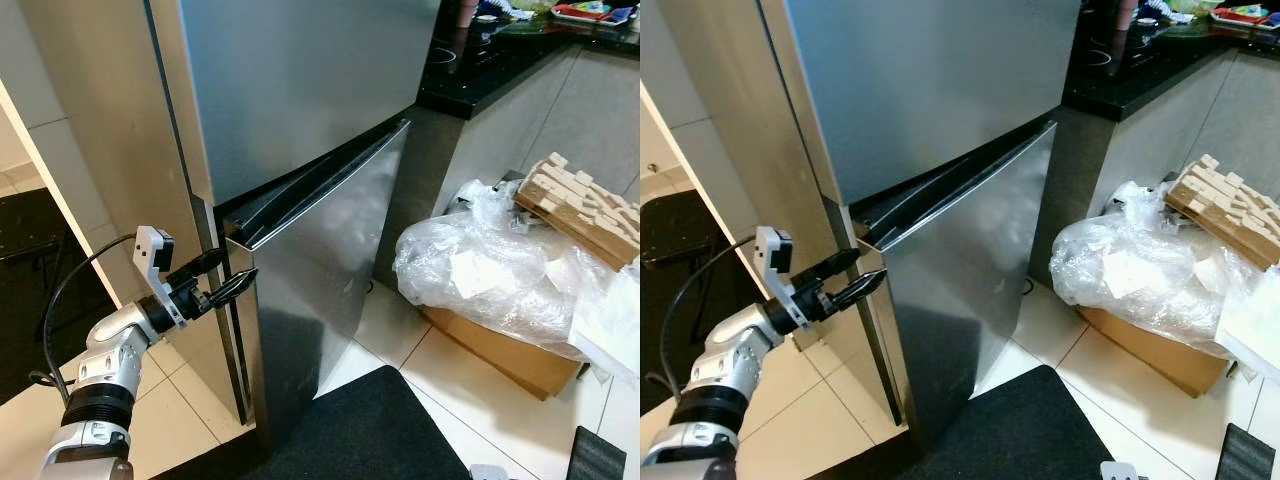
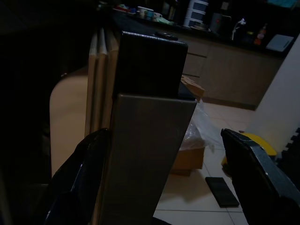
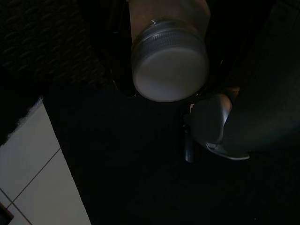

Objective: Restocking fridge

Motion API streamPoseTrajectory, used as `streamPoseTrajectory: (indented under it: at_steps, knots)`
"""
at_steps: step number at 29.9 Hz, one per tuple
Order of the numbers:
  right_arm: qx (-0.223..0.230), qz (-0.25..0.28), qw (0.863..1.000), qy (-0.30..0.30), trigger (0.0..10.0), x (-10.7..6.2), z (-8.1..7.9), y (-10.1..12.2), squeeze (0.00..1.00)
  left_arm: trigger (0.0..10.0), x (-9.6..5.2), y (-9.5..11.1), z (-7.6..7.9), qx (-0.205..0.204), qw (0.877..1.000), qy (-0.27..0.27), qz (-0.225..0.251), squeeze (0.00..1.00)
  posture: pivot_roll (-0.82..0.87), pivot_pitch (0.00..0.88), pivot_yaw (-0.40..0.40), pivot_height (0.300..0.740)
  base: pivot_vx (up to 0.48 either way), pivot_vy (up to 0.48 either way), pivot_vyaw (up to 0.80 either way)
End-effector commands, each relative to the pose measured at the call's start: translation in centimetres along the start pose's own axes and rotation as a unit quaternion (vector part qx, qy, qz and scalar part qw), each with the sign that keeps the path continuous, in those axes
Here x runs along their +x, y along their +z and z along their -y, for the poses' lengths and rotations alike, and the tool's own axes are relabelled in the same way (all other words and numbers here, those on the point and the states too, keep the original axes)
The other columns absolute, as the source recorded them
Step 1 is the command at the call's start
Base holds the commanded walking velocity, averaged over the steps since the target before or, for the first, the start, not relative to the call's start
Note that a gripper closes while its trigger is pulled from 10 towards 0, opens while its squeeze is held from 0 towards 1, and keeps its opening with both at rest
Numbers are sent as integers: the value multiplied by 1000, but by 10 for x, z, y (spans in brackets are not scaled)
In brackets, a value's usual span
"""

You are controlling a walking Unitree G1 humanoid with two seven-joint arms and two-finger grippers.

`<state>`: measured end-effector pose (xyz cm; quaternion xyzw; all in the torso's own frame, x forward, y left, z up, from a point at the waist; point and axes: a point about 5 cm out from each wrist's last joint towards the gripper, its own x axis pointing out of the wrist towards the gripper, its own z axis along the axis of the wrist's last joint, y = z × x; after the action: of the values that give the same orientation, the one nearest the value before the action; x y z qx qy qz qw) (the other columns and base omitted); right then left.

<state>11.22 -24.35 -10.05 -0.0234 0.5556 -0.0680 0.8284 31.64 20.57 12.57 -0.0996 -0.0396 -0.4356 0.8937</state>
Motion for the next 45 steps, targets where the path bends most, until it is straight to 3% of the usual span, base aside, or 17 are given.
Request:
streamPoseTrajectory:
  at_steps: [1, 9, 13, 19, 25, 29, 35, 43, 45]
  knots:
    - [1, -1, 1000, -1, 10000, 0, 0, -1, 0, 10000, 8, -3, 7, -2, 1000, -19, -1, 0, 53, 0, -9, 740, 0, 0, 0]
    - [0, -1, 1000, -1, 10000, 0, 2, -2, 0, 10000, 30, -15, 32, -27, 997, -79, 4, 0, 51, 0, -9, 740, 0, 0, 0]
    - [-1, -1, 1000, -1, 10000, 0, 1, -1, 0, 10000, 51, -26, 64, -51, 988, -147, 6, 0, 51, 0, -9, 740, 0, 0, 0]
    - [0, -1, 1000, -1, 10000, 0, 1, -1, 0, 10000, 63, -32, 85, -68, 980, -188, 9, 0, 49, 0, -10, 740, 0, 0, 0]
    - [0, -3, 1000, -1, 10000, 0, 1, -3, 0, 10000, 61, -34, 82, -67, 982, -176, 2, 0, 49, 0, -9, 740, 0, 0, 0]
    - [1, -5, 1000, 0, 10000, 0, 0, -4, 0, 10000, 46, -38, 67, -67, 988, -137, -18, 0, 52, 0, -8, 740, 0, 0, 0]
    - [1, -5, 1000, 1, 10000, 0, -1, -4, 0, 10000, 37, -45, 63, -73, 990, -117, -35, 0, 52, 0, -5, 740, 0, 0, 0]
    - [3, -4, 1000, 3, 10000, 0, -3, -3, 0, 10000, 15, -77, 51, -93, 991, -35, -95, 0, 51, 0, -3, 740, 0, 0, 0]
    - [3, -3, 1000, 2, 10000, 0, -3, -3, 0, 10000, 5, -90, 47, -105, 988, 5, -114, 0, 50, 0, -3, 740, 0, 0, 0]
